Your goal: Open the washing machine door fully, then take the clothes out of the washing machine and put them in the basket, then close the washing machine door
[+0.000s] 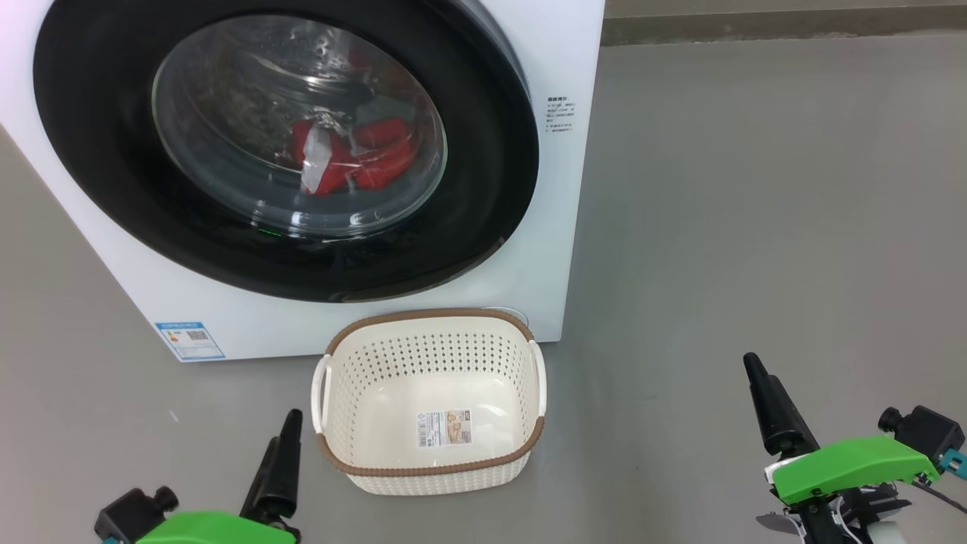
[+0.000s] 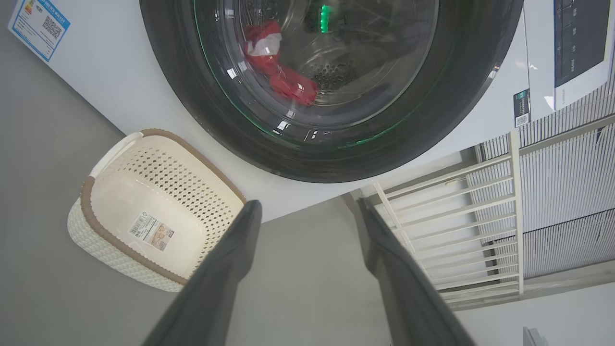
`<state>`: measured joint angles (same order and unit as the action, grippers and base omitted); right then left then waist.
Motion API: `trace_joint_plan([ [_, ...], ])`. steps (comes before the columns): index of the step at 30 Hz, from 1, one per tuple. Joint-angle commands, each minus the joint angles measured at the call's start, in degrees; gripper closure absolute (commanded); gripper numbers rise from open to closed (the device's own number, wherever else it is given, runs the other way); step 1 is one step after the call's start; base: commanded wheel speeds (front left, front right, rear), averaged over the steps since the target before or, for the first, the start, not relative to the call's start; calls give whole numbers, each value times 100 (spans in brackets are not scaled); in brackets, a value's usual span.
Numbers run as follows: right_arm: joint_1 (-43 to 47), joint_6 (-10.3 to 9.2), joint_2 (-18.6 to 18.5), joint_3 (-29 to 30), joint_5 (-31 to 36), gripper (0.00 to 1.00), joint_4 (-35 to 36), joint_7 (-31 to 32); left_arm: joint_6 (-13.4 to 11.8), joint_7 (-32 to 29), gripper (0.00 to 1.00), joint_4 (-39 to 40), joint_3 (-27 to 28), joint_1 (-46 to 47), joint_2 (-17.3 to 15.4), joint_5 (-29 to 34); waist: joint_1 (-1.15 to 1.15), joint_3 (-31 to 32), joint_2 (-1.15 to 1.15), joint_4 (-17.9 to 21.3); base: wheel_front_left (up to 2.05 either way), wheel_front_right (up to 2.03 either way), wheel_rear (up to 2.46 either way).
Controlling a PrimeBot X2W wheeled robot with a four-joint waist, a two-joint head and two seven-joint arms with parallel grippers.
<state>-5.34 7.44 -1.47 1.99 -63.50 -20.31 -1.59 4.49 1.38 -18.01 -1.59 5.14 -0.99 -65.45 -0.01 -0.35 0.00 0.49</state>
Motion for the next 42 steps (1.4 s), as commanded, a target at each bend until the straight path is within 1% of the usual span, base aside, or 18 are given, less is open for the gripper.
trace_joint_plan([
  [1,-357,2,-55,-67,267,0,180,-73,-37,80,0,149,24,290,-78,237,1,2,0,-1,0,0,0],
  [18,-535,3,-73,-153,1662,0,224,-342,-249,352,0,119,-159,456,-101,1615,1,12,0,34,0,0,0],
  [42,-817,4,-101,-408,3253,0,236,-746,-443,760,0,248,-364,683,-136,3118,1,19,0,50,0,0,0],
])
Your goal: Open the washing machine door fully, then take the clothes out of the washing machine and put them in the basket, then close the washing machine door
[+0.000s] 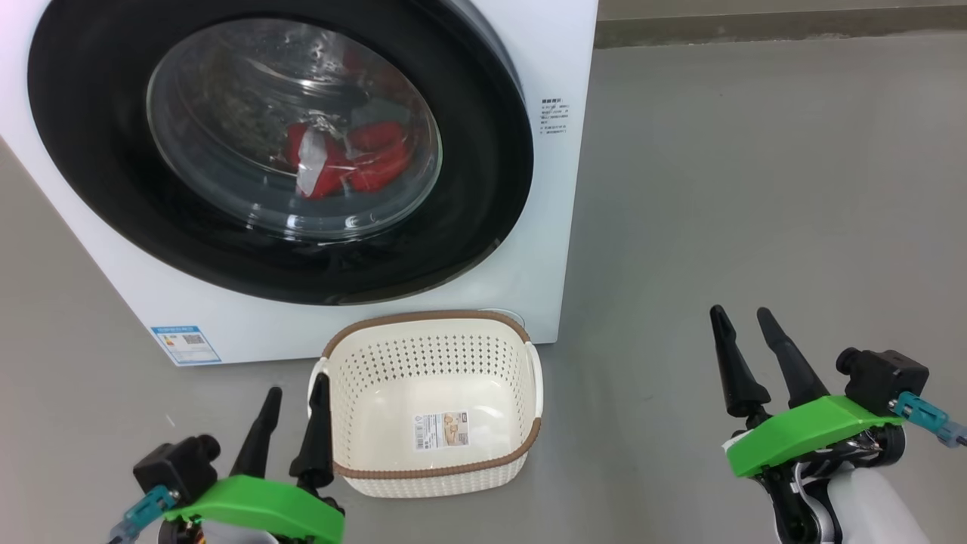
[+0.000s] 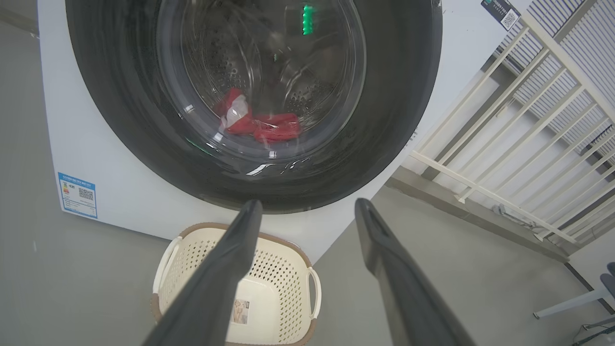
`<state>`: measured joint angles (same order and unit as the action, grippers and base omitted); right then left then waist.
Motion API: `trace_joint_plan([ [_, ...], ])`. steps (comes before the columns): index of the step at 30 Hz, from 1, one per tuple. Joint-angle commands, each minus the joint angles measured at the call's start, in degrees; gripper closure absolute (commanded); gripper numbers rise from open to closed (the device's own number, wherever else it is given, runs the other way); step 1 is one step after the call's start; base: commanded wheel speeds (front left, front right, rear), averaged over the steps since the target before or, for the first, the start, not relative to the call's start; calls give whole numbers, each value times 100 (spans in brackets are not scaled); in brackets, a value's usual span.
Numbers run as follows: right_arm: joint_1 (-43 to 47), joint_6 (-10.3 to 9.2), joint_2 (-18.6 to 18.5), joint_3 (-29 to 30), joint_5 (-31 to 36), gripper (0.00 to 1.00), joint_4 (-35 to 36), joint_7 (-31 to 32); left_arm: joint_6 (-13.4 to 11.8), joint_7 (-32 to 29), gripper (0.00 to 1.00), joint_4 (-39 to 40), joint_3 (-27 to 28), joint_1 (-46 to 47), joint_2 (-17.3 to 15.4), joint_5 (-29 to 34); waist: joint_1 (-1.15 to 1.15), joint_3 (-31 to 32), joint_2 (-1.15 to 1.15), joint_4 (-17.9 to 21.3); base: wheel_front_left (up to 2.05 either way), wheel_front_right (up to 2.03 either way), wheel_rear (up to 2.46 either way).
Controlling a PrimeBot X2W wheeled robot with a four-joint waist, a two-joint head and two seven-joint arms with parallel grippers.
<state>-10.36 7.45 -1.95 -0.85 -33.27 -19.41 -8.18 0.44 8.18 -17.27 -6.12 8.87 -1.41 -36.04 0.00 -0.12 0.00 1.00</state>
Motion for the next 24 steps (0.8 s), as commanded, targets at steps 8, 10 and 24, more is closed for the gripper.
trace_joint_plan([
  [8,-411,3,-60,-227,665,0,116,-204,-120,199,0,200,26,385,-105,598,0,-19,0,3,0,0,0],
  [10,-457,3,-64,-271,847,0,107,-255,-152,250,0,205,5,419,-109,776,0,-24,0,8,0,0,0],
  [24,-582,3,-80,-424,1728,0,52,-491,-239,489,0,109,-126,569,-130,1615,0,-5,0,12,0,0,0],
])
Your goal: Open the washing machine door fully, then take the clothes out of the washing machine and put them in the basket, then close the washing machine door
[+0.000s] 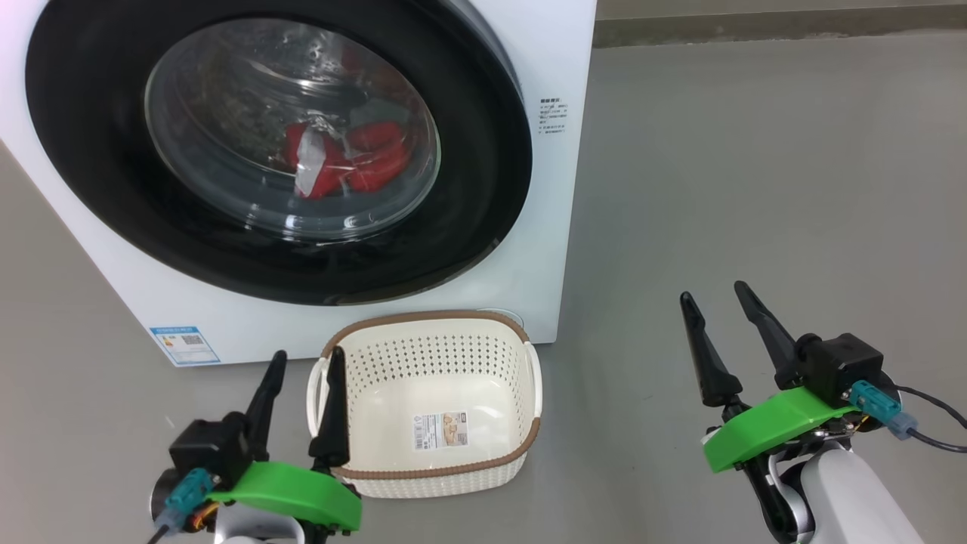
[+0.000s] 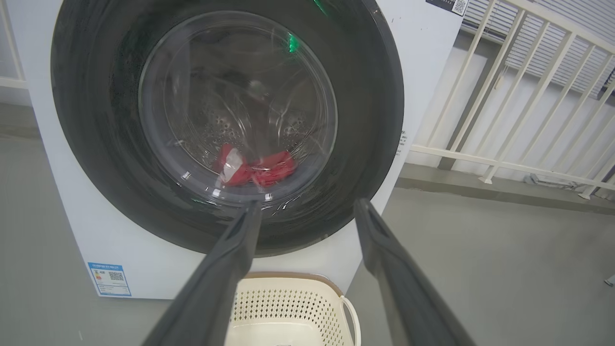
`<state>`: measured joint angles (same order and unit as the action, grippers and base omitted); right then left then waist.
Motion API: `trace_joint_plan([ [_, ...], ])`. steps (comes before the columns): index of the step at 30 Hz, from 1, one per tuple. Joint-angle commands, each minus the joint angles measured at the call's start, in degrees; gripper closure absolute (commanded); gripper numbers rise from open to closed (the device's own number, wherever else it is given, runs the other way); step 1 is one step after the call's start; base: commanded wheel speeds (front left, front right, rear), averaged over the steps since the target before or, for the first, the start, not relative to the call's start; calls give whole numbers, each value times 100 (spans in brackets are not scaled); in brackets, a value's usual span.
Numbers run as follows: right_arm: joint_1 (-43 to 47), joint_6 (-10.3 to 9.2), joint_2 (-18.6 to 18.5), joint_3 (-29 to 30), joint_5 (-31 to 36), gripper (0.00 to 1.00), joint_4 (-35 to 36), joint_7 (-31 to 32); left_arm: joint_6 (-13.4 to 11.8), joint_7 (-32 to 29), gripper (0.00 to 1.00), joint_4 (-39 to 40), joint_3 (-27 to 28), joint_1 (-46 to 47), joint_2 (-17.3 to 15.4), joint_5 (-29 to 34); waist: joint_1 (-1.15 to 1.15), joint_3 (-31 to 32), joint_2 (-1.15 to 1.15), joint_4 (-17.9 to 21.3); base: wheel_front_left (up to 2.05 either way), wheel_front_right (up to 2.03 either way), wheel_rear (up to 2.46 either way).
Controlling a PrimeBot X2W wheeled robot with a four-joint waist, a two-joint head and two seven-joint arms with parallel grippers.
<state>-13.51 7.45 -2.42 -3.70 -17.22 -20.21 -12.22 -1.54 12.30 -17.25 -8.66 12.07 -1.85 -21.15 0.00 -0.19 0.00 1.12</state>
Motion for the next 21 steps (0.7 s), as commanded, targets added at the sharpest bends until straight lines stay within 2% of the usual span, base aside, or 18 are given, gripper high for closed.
trace_joint_plan([
  [1,-277,3,-34,-154,184,0,126,-103,-51,93,0,93,119,253,-87,176,0,5,0,0,0,0,0],
  [11,-372,3,-45,-291,805,0,73,-272,-174,264,0,99,-13,306,-102,756,0,55,0,-15,0,0,0],
  [21,-405,3,-46,-309,796,0,36,-278,-171,270,0,86,-5,301,-103,745,0,39,0,2,0,0,0],
])
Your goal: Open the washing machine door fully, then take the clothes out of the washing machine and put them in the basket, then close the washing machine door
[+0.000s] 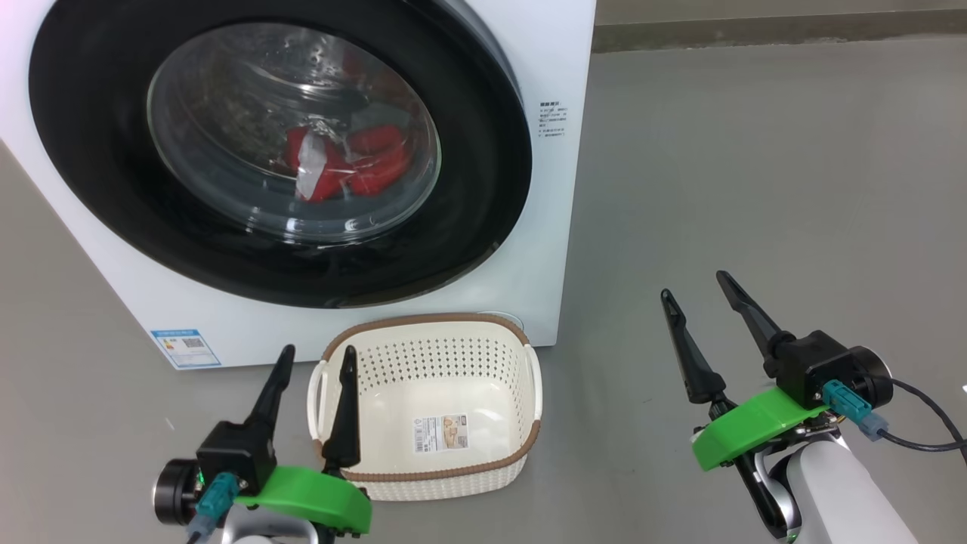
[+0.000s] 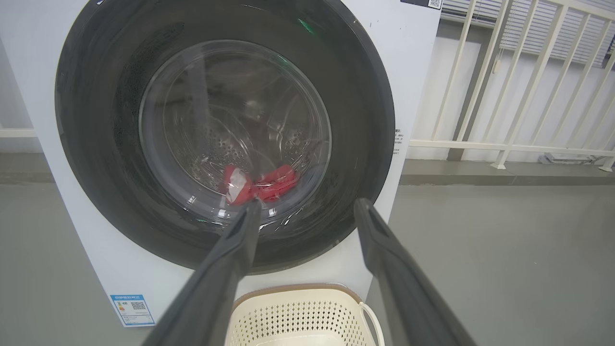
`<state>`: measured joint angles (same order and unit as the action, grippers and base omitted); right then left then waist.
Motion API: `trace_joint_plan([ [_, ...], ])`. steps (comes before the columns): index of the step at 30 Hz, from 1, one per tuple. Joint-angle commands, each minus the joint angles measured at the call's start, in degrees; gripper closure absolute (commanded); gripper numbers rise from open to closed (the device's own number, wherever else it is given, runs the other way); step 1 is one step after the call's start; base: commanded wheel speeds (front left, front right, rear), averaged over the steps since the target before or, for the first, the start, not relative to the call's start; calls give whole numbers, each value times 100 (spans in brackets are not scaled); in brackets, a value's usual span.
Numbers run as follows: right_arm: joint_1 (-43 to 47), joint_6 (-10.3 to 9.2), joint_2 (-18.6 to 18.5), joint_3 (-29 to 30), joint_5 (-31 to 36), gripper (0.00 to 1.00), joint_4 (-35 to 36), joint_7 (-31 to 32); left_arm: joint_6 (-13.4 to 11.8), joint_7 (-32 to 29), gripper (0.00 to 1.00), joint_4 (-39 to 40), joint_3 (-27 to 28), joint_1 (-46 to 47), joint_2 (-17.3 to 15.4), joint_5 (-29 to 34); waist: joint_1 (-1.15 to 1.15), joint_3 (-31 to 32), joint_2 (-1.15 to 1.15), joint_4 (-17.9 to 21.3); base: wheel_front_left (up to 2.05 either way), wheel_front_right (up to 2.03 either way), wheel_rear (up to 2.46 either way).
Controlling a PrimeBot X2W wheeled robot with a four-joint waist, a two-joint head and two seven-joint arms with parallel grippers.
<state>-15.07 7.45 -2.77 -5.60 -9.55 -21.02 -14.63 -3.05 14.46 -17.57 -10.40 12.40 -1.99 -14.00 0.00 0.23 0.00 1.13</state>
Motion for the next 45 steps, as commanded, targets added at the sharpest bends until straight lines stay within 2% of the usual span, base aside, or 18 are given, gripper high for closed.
trace_joint_plan([
  [1,-251,3,-10,-114,29,0,113,-37,-18,53,0,109,172,271,-88,20,0,-5,0,3,0,0,0],
  [15,-277,3,-10,-40,32,0,114,-37,1,53,0,280,148,288,-88,-39,0,-93,0,-11,0,0,0],
  [16,-289,3,-10,-34,41,21,117,-37,-6,53,0,313,142,284,-88,-36,0,-117,0,-18,0,0,0],
  [17,-314,3,-10,-36,42,55,125,-37,-8,53,0,345,144,289,-88,-30,0,-156,0,-23,0,0,0],
  [18,-348,3,-10,-48,64,69,119,-37,-9,53,0,377,145,301,-88,-25,0,-200,0,-29,0,0,0],
  [19,-392,3,-10,-53,78,100,104,-37,-10,54,0,414,142,314,-88,-22,0,-245,0,-36,0,0,0],
  [27,-830,3,-10,33,95,100,94,-37,-41,54,0,766,19,350,-88,-76,0,-683,0,-142,0,0,0],
  [32,-1164,3,-10,114,-349,100,140,-37,-68,54,0,953,-60,429,-88,-84,0,-1004,0,-249,0,0,0],
  [45,-2280,3,-10,-49,-2796,100,-232,11,-178,54,0,1384,-197,687,-88,-131,0,-1739,0,-418,0,0,0],
])
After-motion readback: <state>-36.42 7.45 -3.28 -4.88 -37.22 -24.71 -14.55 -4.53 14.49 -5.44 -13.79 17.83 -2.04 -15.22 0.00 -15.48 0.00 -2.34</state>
